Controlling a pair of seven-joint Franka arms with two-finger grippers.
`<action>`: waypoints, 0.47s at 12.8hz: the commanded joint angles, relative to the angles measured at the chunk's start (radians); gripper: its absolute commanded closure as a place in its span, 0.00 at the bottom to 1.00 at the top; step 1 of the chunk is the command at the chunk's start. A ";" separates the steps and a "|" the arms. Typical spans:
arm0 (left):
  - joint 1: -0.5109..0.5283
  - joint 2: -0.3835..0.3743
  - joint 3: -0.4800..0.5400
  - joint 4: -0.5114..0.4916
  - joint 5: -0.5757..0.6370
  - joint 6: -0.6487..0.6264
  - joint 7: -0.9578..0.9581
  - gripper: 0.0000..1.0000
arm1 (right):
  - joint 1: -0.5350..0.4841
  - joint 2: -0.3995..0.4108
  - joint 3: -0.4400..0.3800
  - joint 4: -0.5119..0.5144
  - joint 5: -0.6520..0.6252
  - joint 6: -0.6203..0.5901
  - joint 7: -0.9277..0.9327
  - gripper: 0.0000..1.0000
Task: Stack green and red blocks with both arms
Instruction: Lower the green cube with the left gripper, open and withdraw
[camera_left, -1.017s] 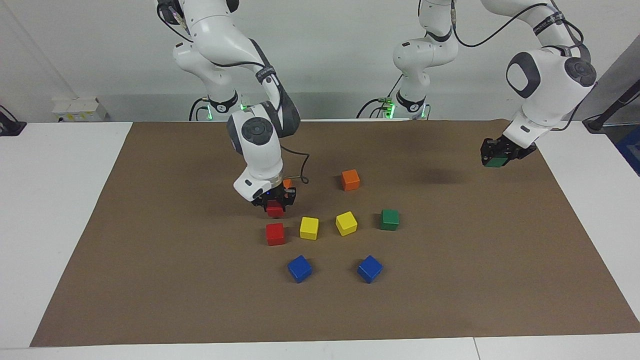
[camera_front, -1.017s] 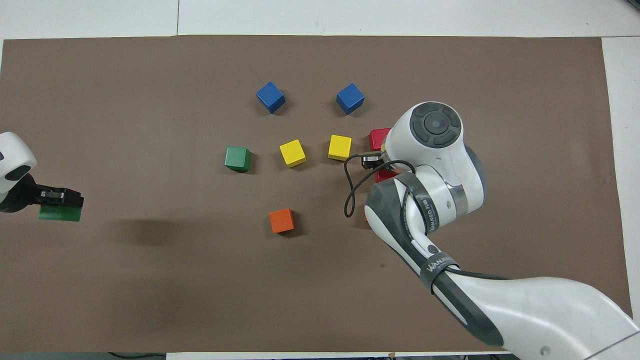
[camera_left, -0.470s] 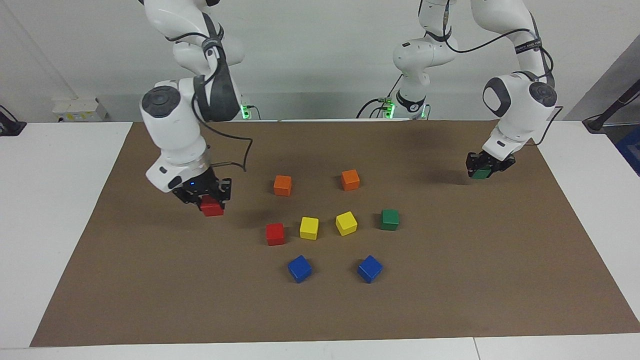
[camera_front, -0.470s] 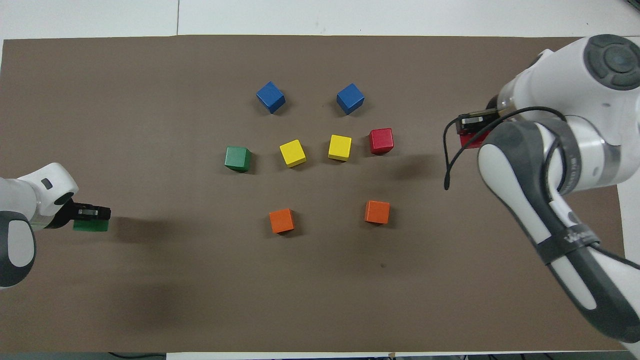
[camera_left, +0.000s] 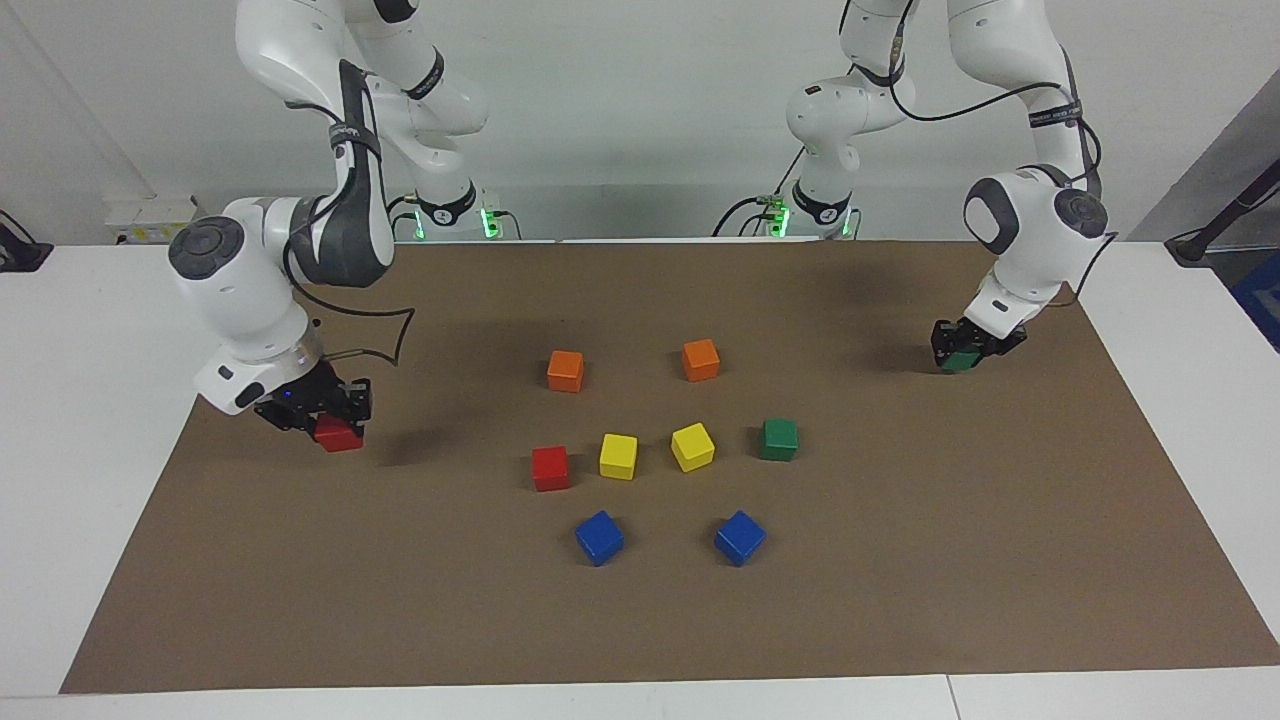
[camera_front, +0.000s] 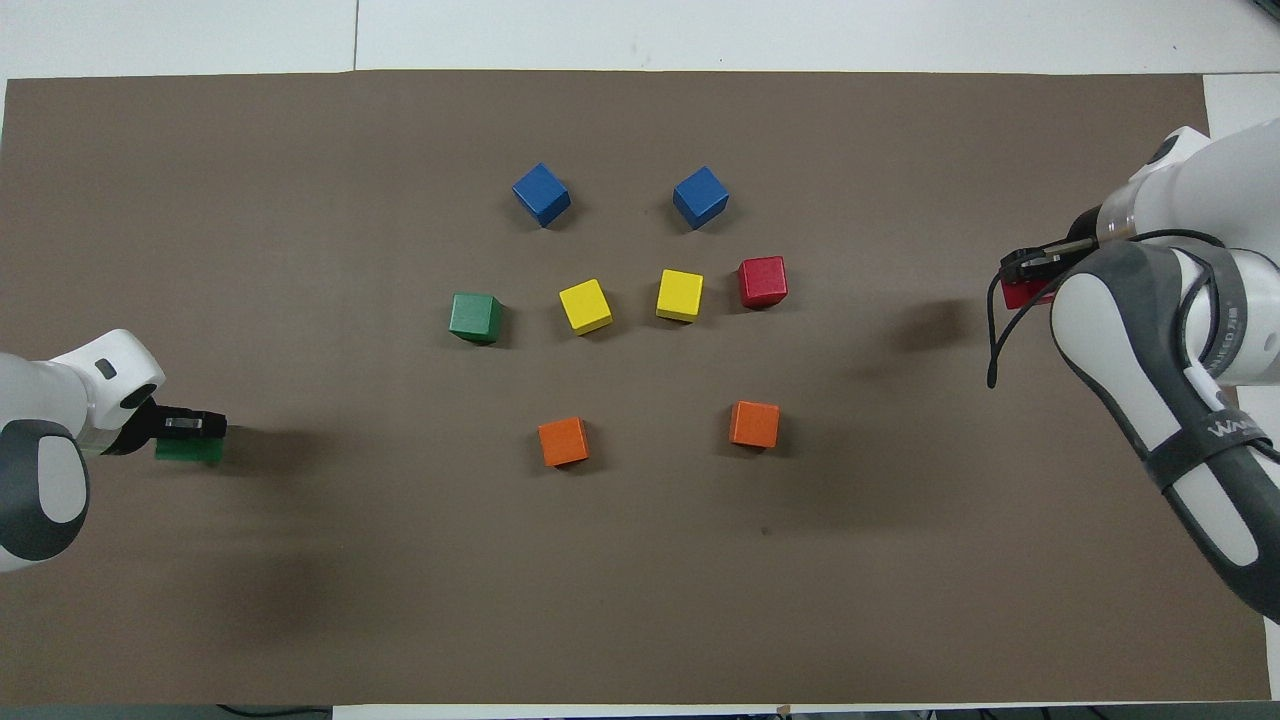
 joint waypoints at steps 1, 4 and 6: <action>0.016 0.002 -0.006 -0.039 0.004 0.054 0.006 1.00 | -0.014 -0.008 0.012 -0.045 0.016 0.050 -0.015 1.00; 0.016 0.011 -0.006 -0.057 0.004 0.098 0.004 1.00 | -0.010 -0.005 0.012 -0.091 0.016 0.113 -0.010 1.00; 0.016 0.014 -0.006 -0.057 0.004 0.100 0.009 1.00 | -0.010 0.012 0.012 -0.091 0.017 0.125 -0.010 1.00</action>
